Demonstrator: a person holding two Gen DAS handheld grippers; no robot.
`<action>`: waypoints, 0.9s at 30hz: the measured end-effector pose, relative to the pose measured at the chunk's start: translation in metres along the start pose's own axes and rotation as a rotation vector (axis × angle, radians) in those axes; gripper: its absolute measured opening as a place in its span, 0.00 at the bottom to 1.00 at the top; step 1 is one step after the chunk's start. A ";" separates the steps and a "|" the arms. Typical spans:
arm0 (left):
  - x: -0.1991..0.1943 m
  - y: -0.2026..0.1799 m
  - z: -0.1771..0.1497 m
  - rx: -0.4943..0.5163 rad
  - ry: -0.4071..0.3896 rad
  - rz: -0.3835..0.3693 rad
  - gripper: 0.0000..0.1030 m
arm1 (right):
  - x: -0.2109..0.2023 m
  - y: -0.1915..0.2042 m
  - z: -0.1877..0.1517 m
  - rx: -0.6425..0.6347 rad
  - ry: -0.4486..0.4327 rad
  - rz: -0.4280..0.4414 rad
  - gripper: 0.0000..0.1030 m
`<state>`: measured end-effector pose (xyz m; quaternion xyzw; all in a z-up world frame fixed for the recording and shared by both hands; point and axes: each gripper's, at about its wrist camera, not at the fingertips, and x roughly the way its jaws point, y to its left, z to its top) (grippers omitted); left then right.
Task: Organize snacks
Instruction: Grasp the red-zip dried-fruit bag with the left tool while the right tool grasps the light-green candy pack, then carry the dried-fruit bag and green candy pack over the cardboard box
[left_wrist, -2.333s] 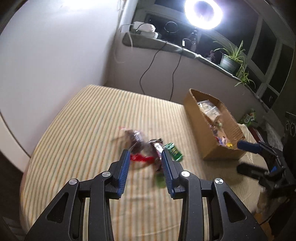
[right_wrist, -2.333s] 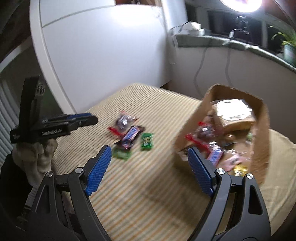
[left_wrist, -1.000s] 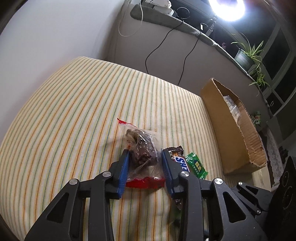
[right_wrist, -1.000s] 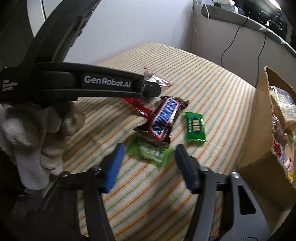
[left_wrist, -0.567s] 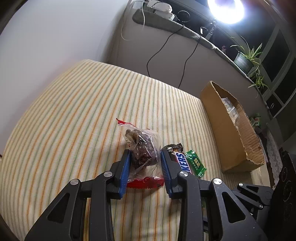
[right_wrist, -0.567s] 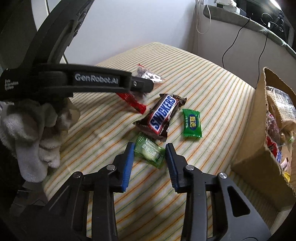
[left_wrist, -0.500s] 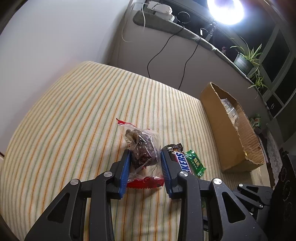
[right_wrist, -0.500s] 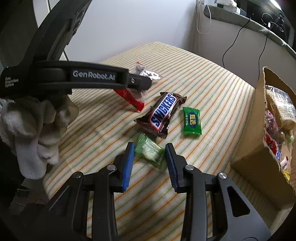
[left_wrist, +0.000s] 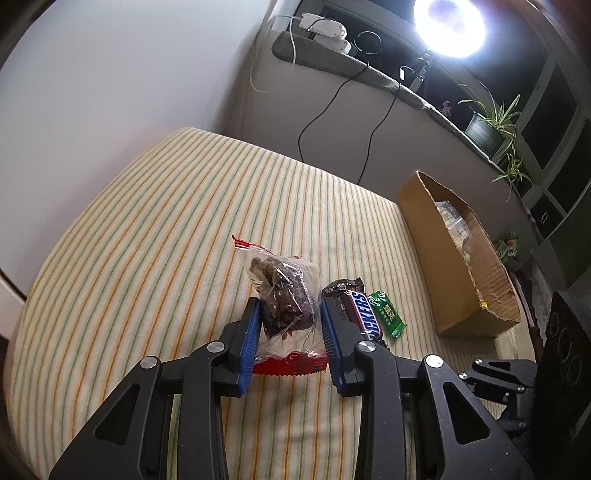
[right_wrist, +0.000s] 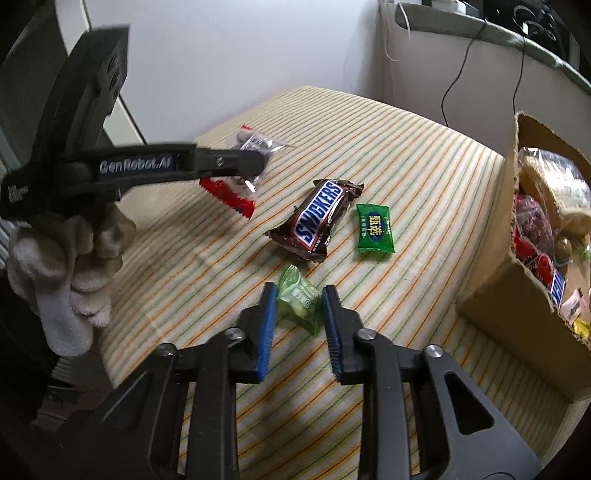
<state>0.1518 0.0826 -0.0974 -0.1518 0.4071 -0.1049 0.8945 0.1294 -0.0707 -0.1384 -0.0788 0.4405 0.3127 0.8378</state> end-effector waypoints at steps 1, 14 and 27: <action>-0.001 0.000 0.000 0.000 -0.001 -0.002 0.30 | -0.003 -0.003 -0.001 0.008 -0.009 0.007 0.12; -0.002 -0.005 -0.004 0.009 -0.002 -0.006 0.30 | 0.002 -0.022 -0.002 0.028 0.007 -0.049 0.07; -0.016 -0.026 0.002 0.048 -0.032 -0.045 0.30 | -0.045 -0.021 0.005 0.041 -0.080 -0.052 0.05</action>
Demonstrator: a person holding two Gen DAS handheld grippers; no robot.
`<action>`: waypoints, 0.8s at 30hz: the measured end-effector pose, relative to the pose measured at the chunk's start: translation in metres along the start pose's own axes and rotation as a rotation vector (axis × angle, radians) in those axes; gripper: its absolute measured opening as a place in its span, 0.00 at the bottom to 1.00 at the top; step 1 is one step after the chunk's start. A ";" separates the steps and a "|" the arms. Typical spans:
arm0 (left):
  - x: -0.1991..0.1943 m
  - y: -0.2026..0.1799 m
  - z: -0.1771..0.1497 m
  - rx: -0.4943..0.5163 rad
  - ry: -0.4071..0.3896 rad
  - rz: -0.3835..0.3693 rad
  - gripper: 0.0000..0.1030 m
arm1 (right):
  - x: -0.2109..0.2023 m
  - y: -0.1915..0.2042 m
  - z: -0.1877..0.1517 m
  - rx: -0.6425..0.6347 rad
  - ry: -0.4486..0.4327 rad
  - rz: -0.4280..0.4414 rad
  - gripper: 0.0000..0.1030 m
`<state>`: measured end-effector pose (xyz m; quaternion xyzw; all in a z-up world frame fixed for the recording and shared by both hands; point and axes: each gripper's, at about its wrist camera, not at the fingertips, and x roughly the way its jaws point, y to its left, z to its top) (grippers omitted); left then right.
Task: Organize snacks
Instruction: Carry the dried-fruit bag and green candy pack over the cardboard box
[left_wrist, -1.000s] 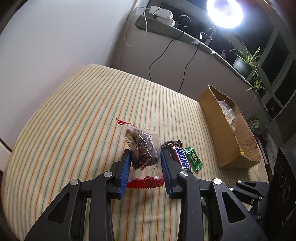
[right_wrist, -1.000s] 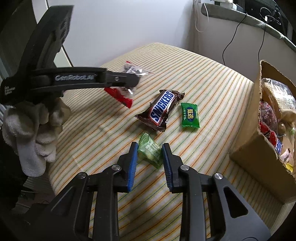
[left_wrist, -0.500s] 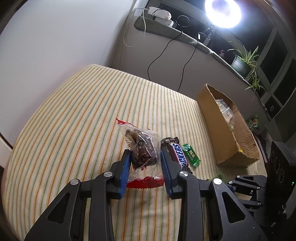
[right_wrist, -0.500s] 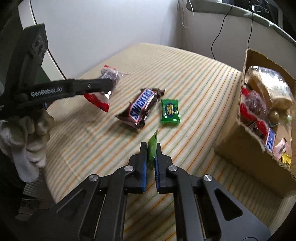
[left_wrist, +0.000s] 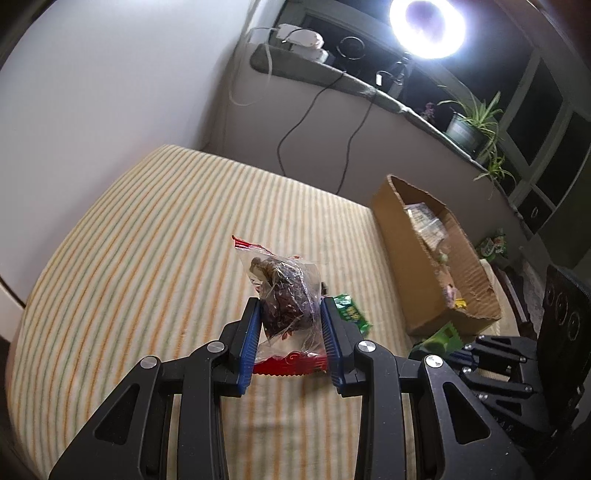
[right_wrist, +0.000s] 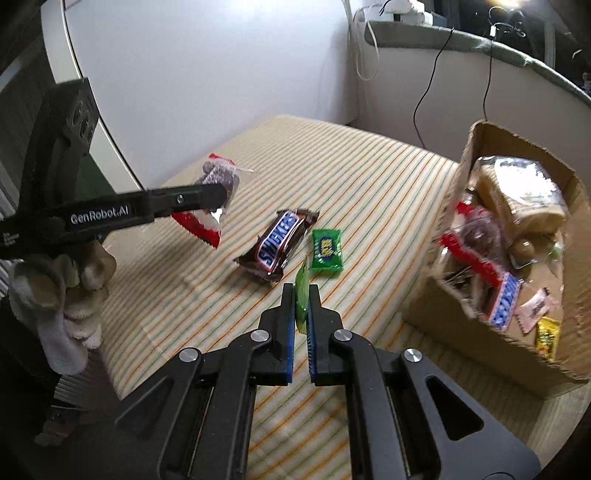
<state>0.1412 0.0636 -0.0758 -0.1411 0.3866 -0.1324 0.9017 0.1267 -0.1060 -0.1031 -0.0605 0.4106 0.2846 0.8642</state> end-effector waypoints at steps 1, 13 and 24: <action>0.000 -0.004 0.001 0.006 -0.001 -0.005 0.30 | 0.003 -0.002 0.003 0.001 -0.005 -0.002 0.05; 0.006 -0.064 0.013 0.098 -0.018 -0.069 0.30 | -0.048 -0.046 0.009 0.048 -0.100 -0.061 0.05; 0.020 -0.108 0.017 0.160 -0.011 -0.101 0.30 | -0.074 -0.089 0.007 0.099 -0.138 -0.105 0.05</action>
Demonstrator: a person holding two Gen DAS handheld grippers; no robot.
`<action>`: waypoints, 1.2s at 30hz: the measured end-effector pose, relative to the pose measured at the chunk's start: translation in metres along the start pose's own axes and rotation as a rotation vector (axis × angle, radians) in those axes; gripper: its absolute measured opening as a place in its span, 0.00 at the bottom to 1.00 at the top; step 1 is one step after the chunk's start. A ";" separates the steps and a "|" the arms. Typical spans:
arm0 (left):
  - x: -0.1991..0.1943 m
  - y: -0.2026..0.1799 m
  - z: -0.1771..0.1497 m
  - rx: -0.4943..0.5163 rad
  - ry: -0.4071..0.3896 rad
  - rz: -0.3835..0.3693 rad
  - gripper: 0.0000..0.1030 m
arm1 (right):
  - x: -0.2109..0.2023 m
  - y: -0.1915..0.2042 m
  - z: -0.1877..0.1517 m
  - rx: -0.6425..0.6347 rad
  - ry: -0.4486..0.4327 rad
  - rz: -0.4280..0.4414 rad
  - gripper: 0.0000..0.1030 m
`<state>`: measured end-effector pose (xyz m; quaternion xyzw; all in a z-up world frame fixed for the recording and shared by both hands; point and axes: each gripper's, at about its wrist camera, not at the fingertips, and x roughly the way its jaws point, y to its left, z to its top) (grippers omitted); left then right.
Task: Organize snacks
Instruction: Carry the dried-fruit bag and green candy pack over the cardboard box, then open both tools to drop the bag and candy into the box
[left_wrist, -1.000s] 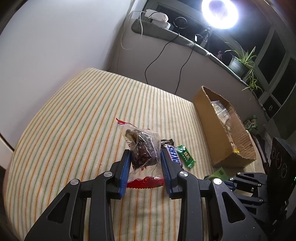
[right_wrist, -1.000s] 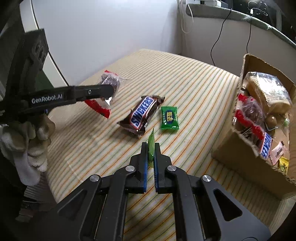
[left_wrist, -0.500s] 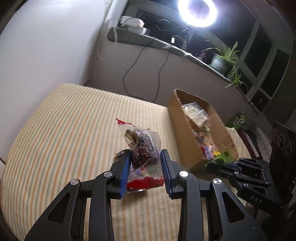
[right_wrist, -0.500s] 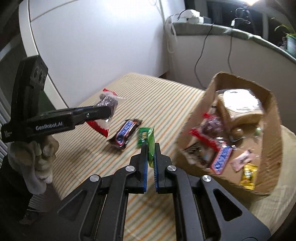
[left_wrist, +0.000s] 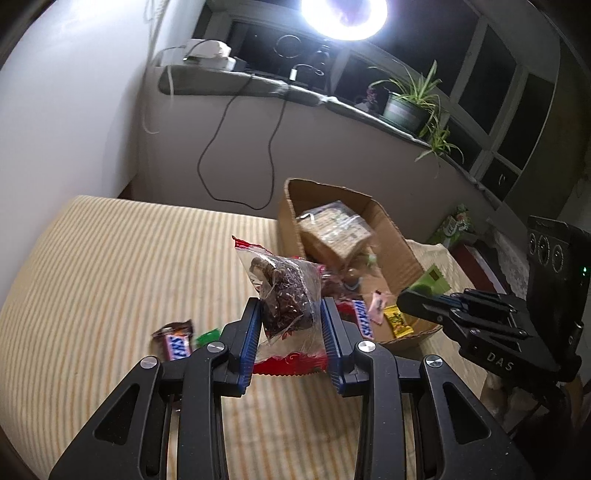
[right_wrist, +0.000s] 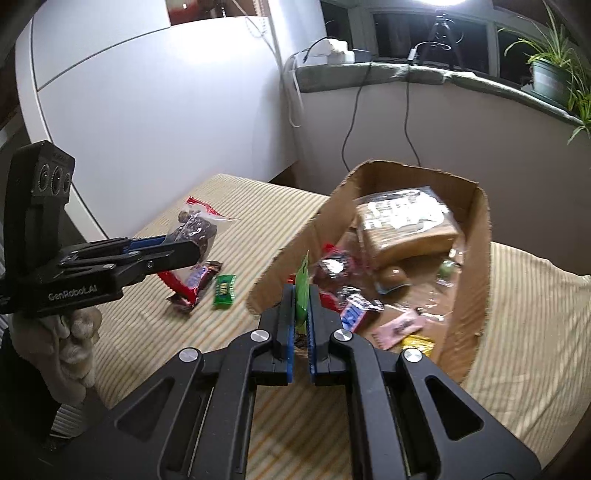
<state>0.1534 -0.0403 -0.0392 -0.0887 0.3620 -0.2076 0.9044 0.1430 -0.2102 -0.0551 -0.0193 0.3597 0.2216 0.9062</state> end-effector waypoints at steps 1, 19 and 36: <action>0.002 -0.004 0.001 0.007 0.002 -0.004 0.30 | -0.002 -0.002 -0.001 0.003 -0.002 -0.002 0.05; 0.040 -0.057 0.012 0.112 0.058 -0.034 0.30 | -0.001 -0.055 0.004 0.069 -0.012 -0.032 0.05; 0.054 -0.067 0.014 0.128 0.086 -0.028 0.30 | 0.011 -0.072 0.003 0.085 0.007 -0.036 0.05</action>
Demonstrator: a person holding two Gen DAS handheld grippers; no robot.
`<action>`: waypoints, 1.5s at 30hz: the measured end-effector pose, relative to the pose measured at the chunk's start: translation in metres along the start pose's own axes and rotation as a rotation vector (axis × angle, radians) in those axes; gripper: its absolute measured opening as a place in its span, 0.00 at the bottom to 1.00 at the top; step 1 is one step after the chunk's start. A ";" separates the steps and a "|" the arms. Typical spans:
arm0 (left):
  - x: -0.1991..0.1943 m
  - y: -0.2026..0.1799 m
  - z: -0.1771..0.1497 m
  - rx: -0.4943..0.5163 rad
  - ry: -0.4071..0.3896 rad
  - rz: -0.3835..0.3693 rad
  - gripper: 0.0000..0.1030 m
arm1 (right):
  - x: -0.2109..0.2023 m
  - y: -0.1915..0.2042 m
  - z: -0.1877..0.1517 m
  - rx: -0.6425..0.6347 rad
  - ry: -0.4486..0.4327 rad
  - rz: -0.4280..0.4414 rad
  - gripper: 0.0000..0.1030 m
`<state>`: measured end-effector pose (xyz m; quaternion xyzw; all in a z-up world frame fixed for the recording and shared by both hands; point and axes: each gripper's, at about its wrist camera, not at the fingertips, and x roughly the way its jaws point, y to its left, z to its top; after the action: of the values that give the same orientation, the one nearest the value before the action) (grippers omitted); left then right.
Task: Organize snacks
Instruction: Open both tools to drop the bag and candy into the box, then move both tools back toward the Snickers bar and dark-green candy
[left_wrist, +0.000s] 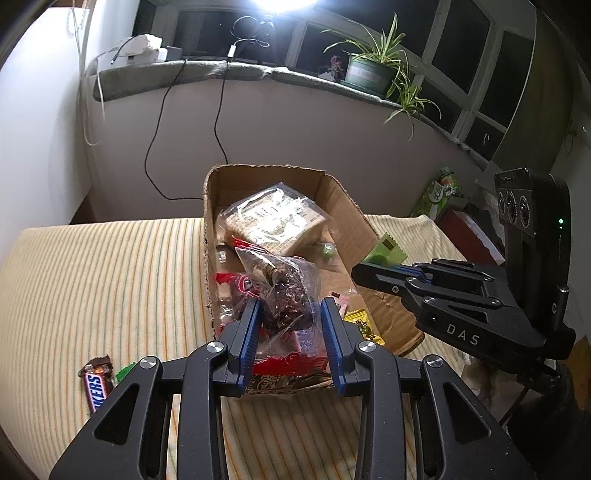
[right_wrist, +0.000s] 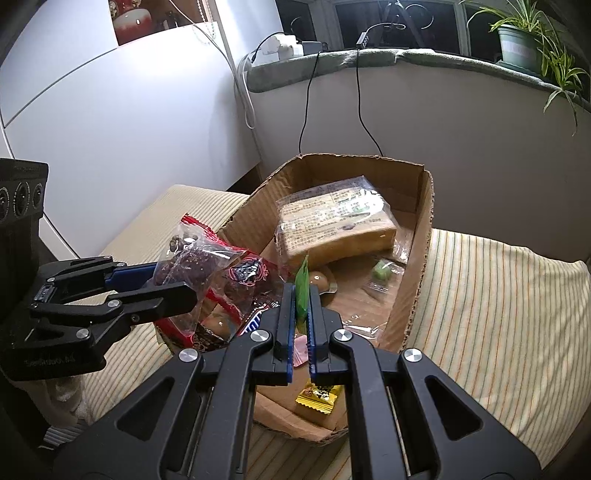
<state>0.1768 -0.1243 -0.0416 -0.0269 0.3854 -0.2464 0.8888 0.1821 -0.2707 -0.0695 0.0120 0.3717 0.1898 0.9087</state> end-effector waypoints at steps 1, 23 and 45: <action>0.000 0.000 0.000 0.001 0.000 0.002 0.30 | 0.000 0.000 0.000 0.000 0.001 -0.003 0.05; -0.014 0.002 -0.002 -0.003 -0.022 0.002 0.32 | -0.021 0.004 0.003 -0.004 -0.049 -0.065 0.72; -0.084 0.093 -0.064 -0.173 -0.076 0.125 0.43 | -0.050 0.063 -0.015 -0.031 -0.110 -0.003 0.79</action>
<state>0.1220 0.0054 -0.0524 -0.0886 0.3721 -0.1550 0.9109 0.1182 -0.2315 -0.0364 0.0081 0.3182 0.1933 0.9281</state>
